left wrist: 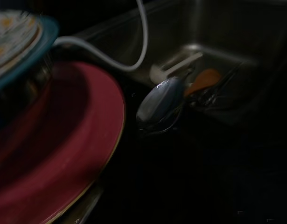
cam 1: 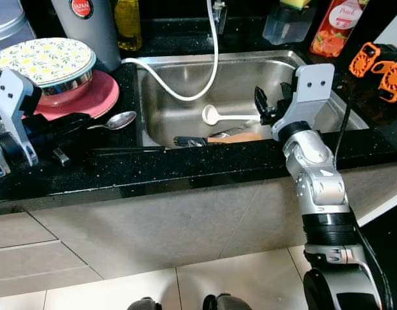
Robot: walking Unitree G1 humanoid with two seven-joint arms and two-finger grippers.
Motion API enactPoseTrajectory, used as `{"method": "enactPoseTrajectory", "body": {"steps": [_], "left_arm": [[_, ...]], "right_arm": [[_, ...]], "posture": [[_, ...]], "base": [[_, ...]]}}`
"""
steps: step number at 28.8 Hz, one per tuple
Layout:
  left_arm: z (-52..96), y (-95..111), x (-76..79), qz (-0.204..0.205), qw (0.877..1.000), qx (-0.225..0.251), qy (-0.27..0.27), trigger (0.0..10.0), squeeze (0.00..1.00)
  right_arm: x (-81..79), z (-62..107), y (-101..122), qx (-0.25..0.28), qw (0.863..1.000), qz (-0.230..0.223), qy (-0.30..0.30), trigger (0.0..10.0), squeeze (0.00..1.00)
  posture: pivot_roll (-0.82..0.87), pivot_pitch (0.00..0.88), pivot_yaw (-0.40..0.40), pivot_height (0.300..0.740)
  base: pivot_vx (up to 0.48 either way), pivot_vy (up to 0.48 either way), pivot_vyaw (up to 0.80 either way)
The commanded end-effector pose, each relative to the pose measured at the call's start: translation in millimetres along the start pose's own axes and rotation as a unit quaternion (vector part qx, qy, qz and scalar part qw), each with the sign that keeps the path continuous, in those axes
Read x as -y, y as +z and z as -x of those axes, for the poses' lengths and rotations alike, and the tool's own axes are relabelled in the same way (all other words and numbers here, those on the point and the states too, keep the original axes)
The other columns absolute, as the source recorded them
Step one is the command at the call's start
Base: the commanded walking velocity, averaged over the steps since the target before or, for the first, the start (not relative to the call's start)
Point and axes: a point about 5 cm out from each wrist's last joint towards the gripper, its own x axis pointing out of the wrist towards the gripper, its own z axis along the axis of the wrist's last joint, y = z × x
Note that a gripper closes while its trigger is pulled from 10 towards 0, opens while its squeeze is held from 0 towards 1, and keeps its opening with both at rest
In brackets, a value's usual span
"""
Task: Kitchen organization
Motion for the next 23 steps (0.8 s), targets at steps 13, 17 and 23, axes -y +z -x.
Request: {"method": "enactPoseTrajectory", "body": {"steps": [13, 17, 23], "left_arm": [[40.5, -5.2, 12.7, 0.011, 1.000, -0.018, 0.006, 10.0, 1.00], [51.4, -20.1, 19.0, 0.033, 0.999, -0.032, 0.030, 10.0, 0.00], [61.4, -47.6, 25.2, 0.072, 0.994, -0.067, 0.055, 10.0, 0.00]], "right_arm": [[10.0, 7.3, -1.7, 0.005, 1.000, 0.004, -0.020, 10.0, 0.00], [3.5, 3.0, -2.9, 0.005, 1.000, -0.003, -0.011, 10.0, 0.00], [-3.1, -1.3, -4.2, 0.004, 1.000, -0.009, 0.002, 10.0, 0.00]], "posture": [[0.08, 0.031, -0.006, 0.740], [0.13, 0.034, -0.022, 0.740], [0.14, 0.038, -0.030, 0.740]], "base": [[0.000, 0.000, 0.00], [0.000, 0.000, 0.00], [0.000, 0.000, 0.00]]}}
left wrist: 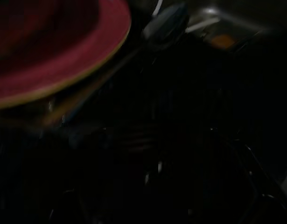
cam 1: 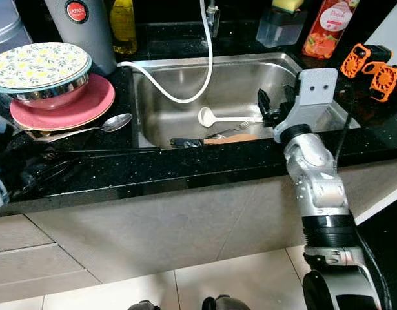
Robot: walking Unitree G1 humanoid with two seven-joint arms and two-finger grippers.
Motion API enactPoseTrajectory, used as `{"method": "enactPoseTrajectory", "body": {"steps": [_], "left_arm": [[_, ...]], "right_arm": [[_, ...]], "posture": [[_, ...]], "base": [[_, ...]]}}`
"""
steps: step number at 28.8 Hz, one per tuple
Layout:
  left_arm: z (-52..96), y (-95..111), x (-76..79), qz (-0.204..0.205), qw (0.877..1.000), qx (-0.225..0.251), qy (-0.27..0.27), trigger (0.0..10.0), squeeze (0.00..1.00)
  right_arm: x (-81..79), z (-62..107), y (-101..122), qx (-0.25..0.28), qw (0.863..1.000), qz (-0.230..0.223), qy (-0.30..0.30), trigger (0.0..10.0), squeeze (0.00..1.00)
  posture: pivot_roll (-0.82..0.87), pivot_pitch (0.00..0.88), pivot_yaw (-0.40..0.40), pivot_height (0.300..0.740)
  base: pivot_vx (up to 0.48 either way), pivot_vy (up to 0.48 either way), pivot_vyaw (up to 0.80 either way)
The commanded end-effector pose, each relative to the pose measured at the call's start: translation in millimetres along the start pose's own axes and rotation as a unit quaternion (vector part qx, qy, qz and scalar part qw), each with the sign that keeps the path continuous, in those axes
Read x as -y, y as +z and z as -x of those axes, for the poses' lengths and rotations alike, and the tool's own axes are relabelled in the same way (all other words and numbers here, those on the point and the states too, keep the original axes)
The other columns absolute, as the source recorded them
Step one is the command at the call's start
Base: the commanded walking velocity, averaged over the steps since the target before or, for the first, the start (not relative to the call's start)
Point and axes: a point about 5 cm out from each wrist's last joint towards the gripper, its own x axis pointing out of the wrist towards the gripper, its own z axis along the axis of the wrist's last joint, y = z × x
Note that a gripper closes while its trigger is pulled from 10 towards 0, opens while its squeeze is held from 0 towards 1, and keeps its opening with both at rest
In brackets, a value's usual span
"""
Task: Kitchen organization
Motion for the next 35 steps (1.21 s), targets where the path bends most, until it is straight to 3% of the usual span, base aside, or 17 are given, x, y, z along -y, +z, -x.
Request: {"method": "enactPoseTrajectory", "body": {"steps": [1, 4, 6, 11, 13, 24, 25, 26, 27, 28, 35], "left_arm": [[-0.4, -7.5, 1.7, 0.014, 1.000, -0.001, 0.004, 10.0, 0.00], [1.1, -10.1, -0.3, 0.012, 1.000, -0.003, 0.026, 10.0, 0.00], [-1.5, -14.8, -6.0, -0.014, 0.998, -0.014, 0.067, 10.0, 0.00], [-5.1, -16.8, -6.9, -0.037, 0.995, -0.016, 0.089, 10.0, 0.00], [-7.1, -11.7, -9.6, -0.083, 0.988, -0.012, 0.128, 10.0, 0.00], [-15.8, -9.0, -6.4, -0.142, 0.982, -0.035, 0.121, 10.0, 0.00], [-16.5, -8.1, -7.5, -0.154, 0.980, -0.039, 0.122, 9.0, 0.00], [-16.6, -8.8, -10.1, -0.164, 0.977, -0.051, 0.128, 2.0, 0.00], [-16.5, -9.4, -12.0, -0.169, 0.975, -0.059, 0.133, 2.0, 0.00], [-16.6, -10.9, -13.2, -0.174, 0.973, -0.065, 0.136, 0.0, 0.00], [-17.4, -20.0, -21.0, -0.193, 0.963, -0.098, 0.159, 0.0, 0.00]], "right_arm": [[-2.4, -1.7, -0.7, 0.002, 1.000, -0.002, 0.005, 10.0, 0.00], [-3.3, -2.4, -0.3, 0.002, 1.000, -0.003, 0.008, 10.0, 0.00], [-3.6, -2.4, -1.1, 0.000, 1.000, -0.003, 0.009, 10.0, 0.00], [-3.8, -2.1, -1.9, -0.002, 1.000, -0.003, 0.010, 10.0, 0.00], [-2.1, -1.0, -2.2, -0.001, 1.000, -0.003, 0.006, 10.0, 0.00], [-1.8, -1.2, -2.2, 0.001, 1.000, -0.004, 0.005, 10.0, 0.00], [-2.1, -1.5, -2.1, 0.002, 1.000, -0.004, 0.005, 10.0, 0.00], [-2.1, -1.6, -1.9, 0.002, 1.000, -0.005, 0.005, 10.0, 0.00], [-2.1, -1.6, -1.8, 0.002, 1.000, -0.005, 0.005, 10.0, 0.00], [-2.1, -1.5, -1.8, 0.001, 1.000, -0.005, 0.005, 10.0, 0.00], [-1.9, -2.1, -1.4, 0.002, 1.000, -0.005, 0.005, 10.0, 0.00]], "posture": [[0.14, 0.038, -0.030, 0.740], [0.15, 0.049, -0.044, 0.740], [0.15, 0.053, -0.045, 0.740], [0.15, 0.053, -0.045, 0.740], [0.14, 0.051, -0.039, 0.740], [0.13, 0.050, -0.037, 0.740], [0.13, 0.050, -0.037, 0.740], [0.14, 0.055, -0.038, 0.740], [0.14, 0.055, -0.038, 0.740], [0.14, 0.055, -0.038, 0.740], [0.14, 0.056, -0.043, 0.740]], "base": [[0.000, 0.000, 0.00], [0.000, 0.000, 0.00], [0.000, 0.000, 0.00], [0.000, 0.000, 0.00], [0.000, 0.000, 0.00], [0.000, 0.000, 0.00], [0.000, 0.000, 0.00], [0.000, 0.000, 0.00], [0.000, 0.000, 0.00], [0.000, 0.000, 0.00], [0.000, 0.000, 0.00]]}}
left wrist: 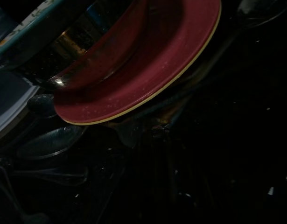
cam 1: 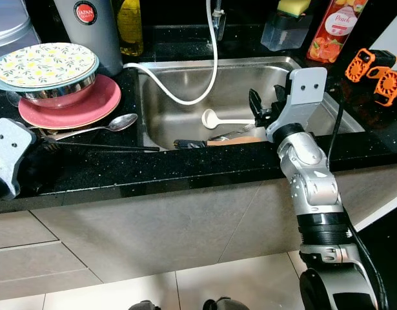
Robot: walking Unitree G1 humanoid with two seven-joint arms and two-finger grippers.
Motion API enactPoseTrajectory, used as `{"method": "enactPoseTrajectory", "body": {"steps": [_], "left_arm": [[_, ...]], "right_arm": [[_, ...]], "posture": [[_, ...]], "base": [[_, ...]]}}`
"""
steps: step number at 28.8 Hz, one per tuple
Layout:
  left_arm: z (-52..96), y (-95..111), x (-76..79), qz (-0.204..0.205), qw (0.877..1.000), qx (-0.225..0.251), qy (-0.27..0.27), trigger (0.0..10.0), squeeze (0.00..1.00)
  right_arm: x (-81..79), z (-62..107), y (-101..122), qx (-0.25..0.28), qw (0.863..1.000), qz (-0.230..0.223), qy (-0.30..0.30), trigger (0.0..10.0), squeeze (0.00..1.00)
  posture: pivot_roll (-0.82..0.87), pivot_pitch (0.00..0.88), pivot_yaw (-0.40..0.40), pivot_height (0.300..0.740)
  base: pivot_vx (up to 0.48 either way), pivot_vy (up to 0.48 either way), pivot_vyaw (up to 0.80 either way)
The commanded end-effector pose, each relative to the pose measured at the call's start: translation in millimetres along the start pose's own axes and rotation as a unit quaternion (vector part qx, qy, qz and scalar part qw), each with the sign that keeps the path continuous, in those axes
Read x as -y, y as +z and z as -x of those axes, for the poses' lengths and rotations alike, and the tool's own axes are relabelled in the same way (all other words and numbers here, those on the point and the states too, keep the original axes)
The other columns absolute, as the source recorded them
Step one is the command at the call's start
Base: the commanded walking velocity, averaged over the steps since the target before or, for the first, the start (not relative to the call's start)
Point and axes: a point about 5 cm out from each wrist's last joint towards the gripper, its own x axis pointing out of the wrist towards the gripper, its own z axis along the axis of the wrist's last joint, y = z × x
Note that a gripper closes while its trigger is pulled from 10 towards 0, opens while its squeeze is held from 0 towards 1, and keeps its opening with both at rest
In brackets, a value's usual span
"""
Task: Kitchen organization
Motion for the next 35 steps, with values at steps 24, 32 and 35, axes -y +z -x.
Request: {"method": "enactPoseTrajectory", "body": {"steps": [24, 32, 35], "left_arm": [[15.9, 59.1, 39.5, -0.051, 0.986, 0.040, -0.152, 10.0, 0.00], [32.5, 47.6, 55.9, -0.070, 0.977, 0.006, -0.200, 10.0, 0.00], [38.0, 60.4, 60.5, -0.063, 0.973, 0.027, -0.218, 10.0, 0.00]], "right_arm": [[3.5, -1.3, 0.7, 0.005, 1.000, -0.001, -0.004, 10.0, 0.00], [2.5, -2.7, -0.8, 0.003, 1.000, -0.001, 0.001, 10.0, 0.00], [0.4, -5.0, -0.4, 0.004, 1.000, -0.002, 0.006, 10.0, 0.00]], "posture": [[0.14, 0.048, -0.036, 0.740], [0.16, 0.048, -0.054, 0.740], [0.17, 0.047, -0.060, 0.740]], "base": [[0.000, 0.000, 0.00], [0.000, 0.000, 0.00], [0.000, 0.000, 0.00]]}}
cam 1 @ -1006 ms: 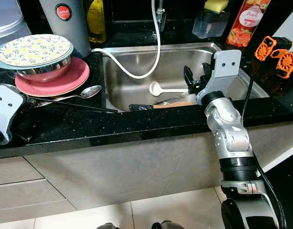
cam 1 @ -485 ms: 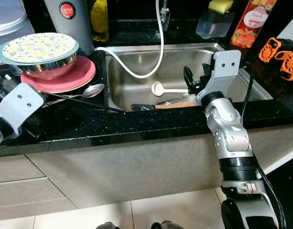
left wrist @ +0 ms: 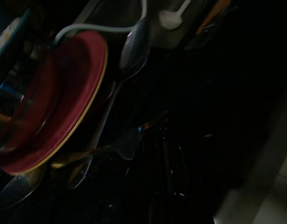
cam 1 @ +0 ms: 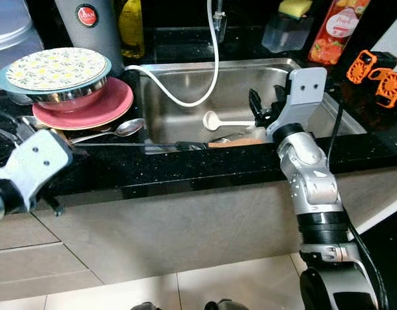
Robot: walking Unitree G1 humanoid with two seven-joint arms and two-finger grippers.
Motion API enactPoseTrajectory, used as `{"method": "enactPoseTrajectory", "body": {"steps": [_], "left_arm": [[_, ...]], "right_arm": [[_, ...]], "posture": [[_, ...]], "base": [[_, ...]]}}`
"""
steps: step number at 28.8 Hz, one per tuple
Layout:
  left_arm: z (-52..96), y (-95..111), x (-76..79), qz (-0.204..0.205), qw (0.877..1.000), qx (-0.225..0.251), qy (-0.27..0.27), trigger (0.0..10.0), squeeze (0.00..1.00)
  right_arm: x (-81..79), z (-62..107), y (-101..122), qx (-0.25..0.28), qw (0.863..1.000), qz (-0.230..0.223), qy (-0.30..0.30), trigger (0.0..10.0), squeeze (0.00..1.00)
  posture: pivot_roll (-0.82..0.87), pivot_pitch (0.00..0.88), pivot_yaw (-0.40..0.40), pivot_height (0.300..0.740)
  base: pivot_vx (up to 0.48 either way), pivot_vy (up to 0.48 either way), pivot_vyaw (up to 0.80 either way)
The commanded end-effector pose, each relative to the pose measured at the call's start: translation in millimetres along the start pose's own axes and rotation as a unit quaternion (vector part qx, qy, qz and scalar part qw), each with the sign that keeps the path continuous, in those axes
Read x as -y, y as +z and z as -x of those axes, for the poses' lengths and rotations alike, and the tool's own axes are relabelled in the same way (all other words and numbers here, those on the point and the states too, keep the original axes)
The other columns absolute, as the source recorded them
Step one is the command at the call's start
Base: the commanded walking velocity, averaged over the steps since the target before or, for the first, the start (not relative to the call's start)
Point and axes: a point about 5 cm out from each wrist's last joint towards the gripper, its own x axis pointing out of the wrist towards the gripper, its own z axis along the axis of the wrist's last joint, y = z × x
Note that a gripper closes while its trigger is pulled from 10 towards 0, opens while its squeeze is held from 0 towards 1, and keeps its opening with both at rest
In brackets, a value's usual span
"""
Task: Kitchen organization
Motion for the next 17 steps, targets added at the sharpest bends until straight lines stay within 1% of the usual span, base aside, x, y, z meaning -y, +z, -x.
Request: {"method": "enactPoseTrajectory", "body": {"steps": [1, 2, 5, 7, 9, 10, 11, 14, 15, 16, 17], "left_arm": [[0.3, 7.7, 9.1, 0.015, 0.999, 0.002, -0.050, 10.0, 0.00], [0.3, 7.7, 9.1, 0.015, 0.999, 0.002, -0.050, 10.0, 0.00], [4.4, 31.8, 13.8, 0.033, 0.994, 0.062, -0.079, 10.0, 0.00], [7.4, 41.8, 16.7, 0.036, 0.991, 0.090, -0.095, 10.0, 0.00], [8.4, 44.0, 17.5, 0.036, 0.990, 0.097, -0.098, 10.0, 0.00], [9.3, 49.4, 15.2, 0.027, 0.989, 0.111, -0.094, 10.0, 0.00], [9.3, 49.4, 15.2, 0.027, 0.989, 0.111, -0.094, 10.0, 0.00], [8.8, 61.9, 5.9, 0.025, 0.985, 0.145, -0.085, 10.0, 0.00], [8.8, 61.9, 5.9, 0.025, 0.985, 0.145, -0.085, 10.0, 0.00], [7.3, 68.2, -1.0, 0.029, 0.983, 0.163, -0.081, 10.0, 0.00], [6.6, 69.7, -3.0, 0.029, 0.982, 0.167, -0.079, 10.0, 0.00]], "right_arm": [[-0.9, -3.2, 1.3, 0.005, 1.000, -0.002, 0.004, 10.0, 0.00], [-0.9, -3.2, 1.3, 0.005, 1.000, -0.002, 0.004, 10.0, 0.00], [-3.6, -4.8, 1.3, 0.005, 1.000, -0.004, 0.009, 10.0, 0.00], [-4.0, -5.2, 1.0, 0.005, 1.000, -0.005, 0.009, 10.0, 0.00], [-3.9, -5.3, 0.7, 0.005, 1.000, -0.005, 0.009, 10.0, 0.00], [-4.1, -5.5, 0.6, 0.005, 1.000, -0.005, 0.009, 10.0, 0.00], [-4.1, -5.5, 0.6, 0.005, 1.000, -0.005, 0.009, 10.0, 0.00], [-4.3, -6.1, 0.5, 0.005, 1.000, -0.007, 0.009, 10.0, 0.00], [-4.3, -6.1, 0.5, 0.005, 1.000, -0.007, 0.009, 10.0, 0.00], [-4.9, -6.7, 0.2, 0.006, 1.000, -0.008, 0.009, 10.0, 0.00], [-5.2, -6.8, 0.2, 0.006, 1.000, -0.008, 0.009, 10.0, 0.00]], "posture": [[0.17, 0.047, -0.060, 0.740], [0.17, 0.047, -0.060, 0.740], [0.17, 0.048, -0.063, 0.740], [0.17, 0.048, -0.063, 0.740], [0.17, 0.048, -0.063, 0.740], [0.18, 0.050, -0.061, 0.740], [0.18, 0.050, -0.061, 0.740], [0.18, 0.049, -0.064, 0.740], [0.18, 0.049, -0.064, 0.740], [0.18, 0.049, -0.062, 0.740], [0.18, 0.049, -0.062, 0.740]], "base": [[0.000, 0.000, 0.00], [0.000, 0.000, 0.00], [0.000, 0.000, 0.00], [0.000, 0.000, 0.00], [0.000, 0.000, 0.00], [0.000, 0.000, 0.00], [0.000, 0.000, 0.00], [0.000, 0.000, 0.00], [0.000, 0.000, 0.00], [0.000, 0.000, 0.00], [0.000, 0.000, 0.00]]}}
